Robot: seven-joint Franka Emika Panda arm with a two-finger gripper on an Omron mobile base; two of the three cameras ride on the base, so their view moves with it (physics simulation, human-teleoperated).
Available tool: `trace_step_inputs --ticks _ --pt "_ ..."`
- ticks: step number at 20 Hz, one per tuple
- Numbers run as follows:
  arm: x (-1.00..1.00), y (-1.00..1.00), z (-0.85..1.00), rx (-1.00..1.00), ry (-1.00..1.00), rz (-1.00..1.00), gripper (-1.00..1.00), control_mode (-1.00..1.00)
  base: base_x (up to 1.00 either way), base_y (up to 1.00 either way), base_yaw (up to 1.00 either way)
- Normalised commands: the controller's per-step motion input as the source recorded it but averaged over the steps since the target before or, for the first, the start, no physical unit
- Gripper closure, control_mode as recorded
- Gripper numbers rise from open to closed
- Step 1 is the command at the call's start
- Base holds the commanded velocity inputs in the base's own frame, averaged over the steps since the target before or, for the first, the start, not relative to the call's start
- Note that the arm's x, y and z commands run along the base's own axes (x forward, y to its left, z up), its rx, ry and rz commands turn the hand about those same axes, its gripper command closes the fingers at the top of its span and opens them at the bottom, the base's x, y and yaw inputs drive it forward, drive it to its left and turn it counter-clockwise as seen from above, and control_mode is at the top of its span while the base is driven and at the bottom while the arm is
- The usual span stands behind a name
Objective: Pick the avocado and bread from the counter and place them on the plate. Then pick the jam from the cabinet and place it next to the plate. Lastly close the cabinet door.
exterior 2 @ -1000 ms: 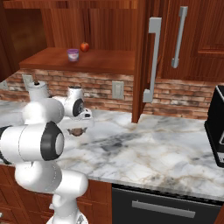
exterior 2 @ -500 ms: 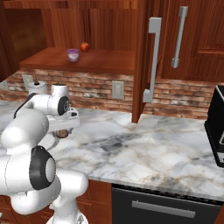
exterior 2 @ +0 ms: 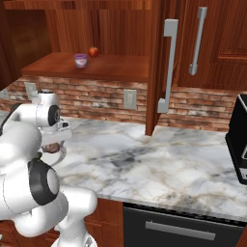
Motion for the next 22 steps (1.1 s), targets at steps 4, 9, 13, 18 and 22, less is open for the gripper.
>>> trace_step_inputs --ticks 4,9,13,18,22 --pt "0.34 0.31 -0.01 0.0 0.0 0.07 1.0 -1.0 0.0 0.0 0.0" --pt "0.53 0.37 -0.11 0.0 0.03 0.06 1.0 -1.0 0.0 0.0 0.0" --pt "0.52 0.4 -0.26 0.0 0.05 0.06 1.0 -1.0 0.0 0.0 0.0" --pt "0.24 0.27 -0.51 -0.05 0.0 0.02 1.0 -1.0 0.0 0.0 0.0" --pt "0.04 0.07 -0.56 -0.08 -0.01 0.0 1.0 -1.0 0.0 0.0 0.0"
